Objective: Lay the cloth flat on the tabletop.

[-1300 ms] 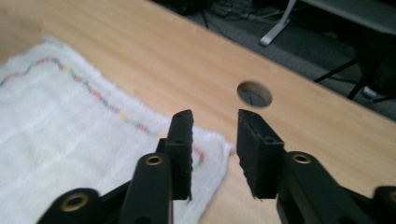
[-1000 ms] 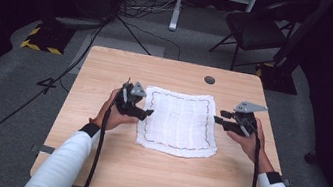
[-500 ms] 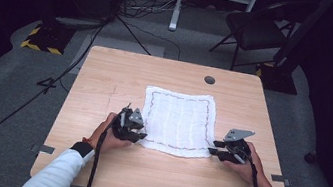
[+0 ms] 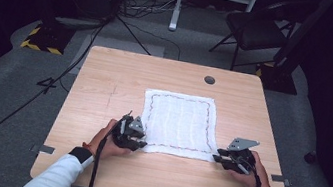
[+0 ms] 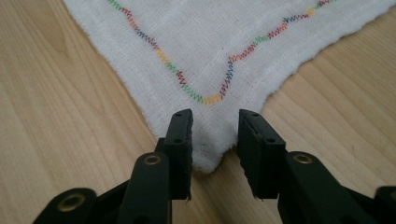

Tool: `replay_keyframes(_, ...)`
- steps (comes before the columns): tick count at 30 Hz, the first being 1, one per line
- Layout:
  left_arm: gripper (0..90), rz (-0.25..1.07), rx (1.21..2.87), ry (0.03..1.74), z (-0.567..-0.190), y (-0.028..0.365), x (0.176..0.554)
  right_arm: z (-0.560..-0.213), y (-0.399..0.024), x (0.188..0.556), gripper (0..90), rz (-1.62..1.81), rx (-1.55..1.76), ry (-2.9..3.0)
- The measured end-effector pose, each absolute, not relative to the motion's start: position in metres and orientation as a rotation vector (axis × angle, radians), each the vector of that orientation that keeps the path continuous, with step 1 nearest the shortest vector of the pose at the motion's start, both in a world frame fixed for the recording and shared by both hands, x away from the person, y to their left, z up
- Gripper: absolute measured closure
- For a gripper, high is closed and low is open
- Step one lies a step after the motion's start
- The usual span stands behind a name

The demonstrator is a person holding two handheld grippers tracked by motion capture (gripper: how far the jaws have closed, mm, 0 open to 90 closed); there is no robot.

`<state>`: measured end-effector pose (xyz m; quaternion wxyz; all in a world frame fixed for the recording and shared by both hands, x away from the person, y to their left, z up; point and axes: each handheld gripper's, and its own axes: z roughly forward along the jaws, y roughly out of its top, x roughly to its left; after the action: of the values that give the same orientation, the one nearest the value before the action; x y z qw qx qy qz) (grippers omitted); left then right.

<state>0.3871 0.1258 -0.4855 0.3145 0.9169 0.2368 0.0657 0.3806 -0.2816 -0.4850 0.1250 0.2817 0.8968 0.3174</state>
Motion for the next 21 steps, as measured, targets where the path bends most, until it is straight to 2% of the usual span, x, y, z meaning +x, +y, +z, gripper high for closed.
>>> replay_keyframes(1,61.5,0.163,2.41,0.628,-0.485,0.127,0.386,-0.485,-0.283,0.379,66.7,0.923,0.83,2.616)
replay_keyframes(4,52.3,0.167,2.405,0.628,-0.485,0.129,0.385,-0.485,-0.287,0.375,66.7,0.922,0.84,2.617)
replay_keyframes(5,52.3,0.168,2.404,0.636,-0.485,0.13,0.384,-0.484,-0.289,0.374,66.6,0.917,0.846,2.618)
replay_keyframes(8,38.8,0.205,2.365,0.639,-0.479,0.137,0.386,-0.482,-0.294,0.37,59.5,0.874,0.843,2.612)
replay_keyframes(9,38.8,0.233,2.344,0.649,-0.475,0.14,0.387,-0.482,-0.294,0.37,59.5,0.874,0.843,2.612)
replay_keyframes(13,26.7,0.313,2.267,0.753,-0.462,0.15,0.41,-0.468,-0.285,0.372,50.2,1.013,0.809,2.573)
replay_keyframes(16,23.3,0.391,2.258,0.796,-0.46,0.15,0.429,-0.461,-0.263,0.376,46.2,1.045,0.738,2.57)
replay_keyframes(21,22.5,0.406,2.206,0.878,-0.463,0.144,0.466,-0.457,-0.211,0.383,42.4,1.117,0.615,2.597)
